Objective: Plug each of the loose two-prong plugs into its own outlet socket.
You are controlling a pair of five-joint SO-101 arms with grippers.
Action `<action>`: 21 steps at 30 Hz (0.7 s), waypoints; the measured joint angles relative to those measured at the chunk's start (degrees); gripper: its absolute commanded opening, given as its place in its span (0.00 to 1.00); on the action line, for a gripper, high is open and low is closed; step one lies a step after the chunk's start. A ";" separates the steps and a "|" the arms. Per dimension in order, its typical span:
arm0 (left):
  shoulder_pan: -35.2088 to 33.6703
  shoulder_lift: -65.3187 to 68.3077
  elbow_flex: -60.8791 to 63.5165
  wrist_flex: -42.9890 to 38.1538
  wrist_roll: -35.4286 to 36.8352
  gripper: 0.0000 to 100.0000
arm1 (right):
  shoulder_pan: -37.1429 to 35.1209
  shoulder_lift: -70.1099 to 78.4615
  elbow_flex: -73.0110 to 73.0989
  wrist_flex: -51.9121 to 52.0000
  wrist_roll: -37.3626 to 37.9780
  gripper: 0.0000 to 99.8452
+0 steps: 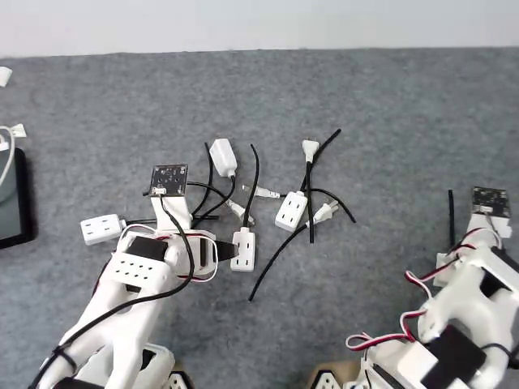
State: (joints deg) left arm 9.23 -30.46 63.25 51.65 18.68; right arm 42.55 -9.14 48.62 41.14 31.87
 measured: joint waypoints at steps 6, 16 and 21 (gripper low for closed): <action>0.00 0.00 0.00 0.00 0.00 0.34 | 0.00 0.00 0.00 0.00 0.00 0.01; 0.62 0.00 0.00 0.00 0.00 0.34 | -2.37 0.00 -11.69 16.97 -2.73 0.01; 1.32 0.00 0.00 0.00 -1.14 0.17 | -8.62 -3.87 -18.81 28.75 -7.30 0.01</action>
State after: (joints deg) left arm 10.55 -30.46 63.25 51.65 17.54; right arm 33.93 -13.01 29.80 69.89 24.57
